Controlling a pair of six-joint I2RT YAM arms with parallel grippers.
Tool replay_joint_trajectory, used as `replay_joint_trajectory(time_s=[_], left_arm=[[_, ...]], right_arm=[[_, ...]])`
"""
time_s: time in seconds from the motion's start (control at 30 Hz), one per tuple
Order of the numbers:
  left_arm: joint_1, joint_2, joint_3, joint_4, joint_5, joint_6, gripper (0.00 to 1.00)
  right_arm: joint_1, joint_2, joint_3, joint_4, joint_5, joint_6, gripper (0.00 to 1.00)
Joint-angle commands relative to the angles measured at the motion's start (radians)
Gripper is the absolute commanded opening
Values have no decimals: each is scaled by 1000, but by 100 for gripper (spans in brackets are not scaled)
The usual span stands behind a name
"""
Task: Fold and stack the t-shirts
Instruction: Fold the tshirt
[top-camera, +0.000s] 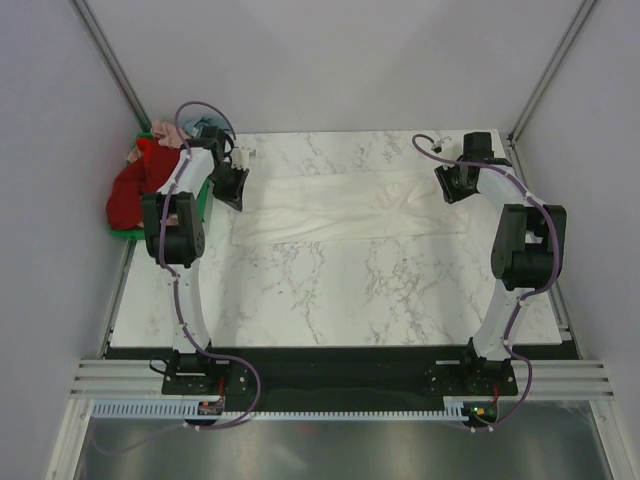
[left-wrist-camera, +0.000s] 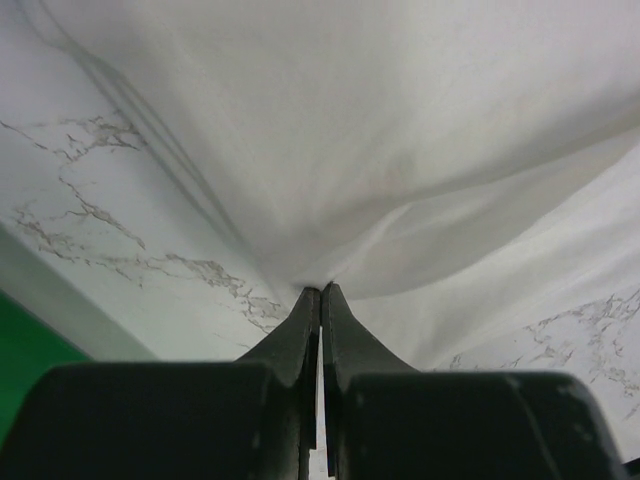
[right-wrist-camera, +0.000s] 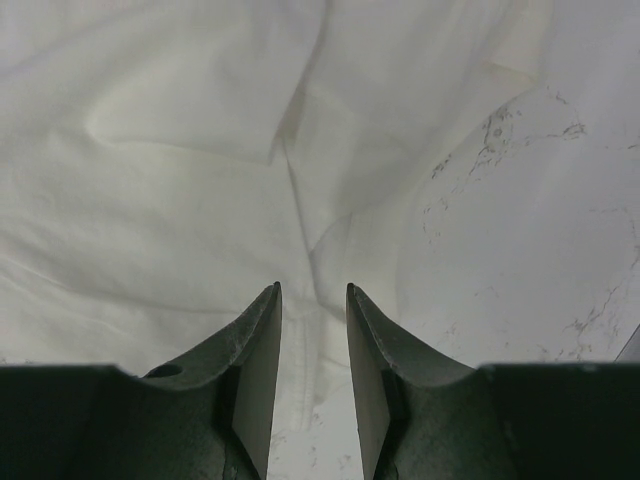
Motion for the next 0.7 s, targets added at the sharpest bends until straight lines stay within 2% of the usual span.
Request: replay_joint_trajectory(time_s=[0.0, 0.03, 0.13, 0.23, 0.43, 0.53, 0.57, 0.6, 0.67], left_arm=[[4, 7, 47, 6, -21, -34, 2], [4, 7, 54, 6, -21, -34, 2], [32, -5, 65, 21, -46, -47, 29], [30, -63, 67, 58, -44, -61, 32], [23, -126, 7, 66, 71, -32, 24], [20, -100, -12, 32, 95, -12, 16], [18, -93, -13, 24, 109, -12, 8], [18, -83, -18, 20, 117, -14, 5], [18, -79, -33, 18, 126, -12, 2]], right_arm=[[-4, -16, 43, 14, 1, 9, 40], [-4, -17, 41, 12, 1, 9, 40], [-4, -22, 40, 14, 4, 8, 40], [-4, -30, 35, 12, 6, 8, 40], [-4, -37, 20, 14, 6, 8, 40], [-4, -39, 20, 14, 8, 8, 40], [-4, -40, 20, 12, 8, 8, 40], [-4, -42, 21, 12, 8, 6, 40], [-4, -43, 21, 14, 11, 3, 40]])
